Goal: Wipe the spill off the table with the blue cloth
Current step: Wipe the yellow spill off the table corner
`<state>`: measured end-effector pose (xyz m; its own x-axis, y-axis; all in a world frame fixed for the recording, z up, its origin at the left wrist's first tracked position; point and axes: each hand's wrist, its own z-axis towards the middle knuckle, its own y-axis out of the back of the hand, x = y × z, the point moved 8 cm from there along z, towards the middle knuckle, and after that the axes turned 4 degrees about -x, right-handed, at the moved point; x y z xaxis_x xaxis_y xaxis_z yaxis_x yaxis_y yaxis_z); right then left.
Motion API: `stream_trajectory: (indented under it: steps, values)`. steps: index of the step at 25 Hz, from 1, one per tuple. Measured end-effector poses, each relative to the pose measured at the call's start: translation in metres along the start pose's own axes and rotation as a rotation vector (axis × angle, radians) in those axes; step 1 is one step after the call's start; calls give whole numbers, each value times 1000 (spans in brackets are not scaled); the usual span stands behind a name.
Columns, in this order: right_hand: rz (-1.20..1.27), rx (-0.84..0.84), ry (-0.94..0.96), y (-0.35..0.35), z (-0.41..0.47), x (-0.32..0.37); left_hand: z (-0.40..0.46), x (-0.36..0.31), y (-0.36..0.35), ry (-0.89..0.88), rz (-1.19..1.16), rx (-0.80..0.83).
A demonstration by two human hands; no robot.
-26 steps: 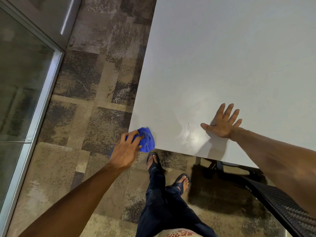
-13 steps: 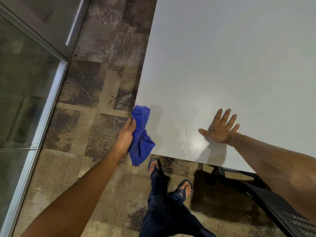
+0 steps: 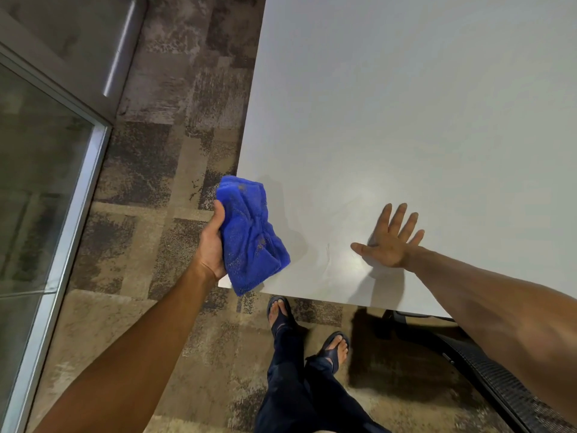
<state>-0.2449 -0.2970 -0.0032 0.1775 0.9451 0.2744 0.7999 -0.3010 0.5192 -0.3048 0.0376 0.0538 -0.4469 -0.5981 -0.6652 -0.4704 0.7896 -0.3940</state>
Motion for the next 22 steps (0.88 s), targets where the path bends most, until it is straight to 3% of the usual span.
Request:
stream_trajectory:
  steps: [4, 7, 10, 13, 18, 22]
  values:
    - [3, -10, 4, 0, 0, 0, 4, -6, -1, 9, 82, -40]
    - [-1, -12, 1, 0, -1, 0, 16, -32, -5, -116, 254, -125]
    - [-8, -10, -11, 0, -2, 1, 29, -68, -26, -409, 744, -163]
    - [-11, -12, -17, 1, -2, 1, 51, -64, -54, -648, 1296, -63]
    - [-3, -28, -20, 1, 0, 1, 76, 13, -48, -498, 1917, 30]
    - [0, -21, -23, 0, 2, -1, 64, 45, -43, -547, 1978, 63]
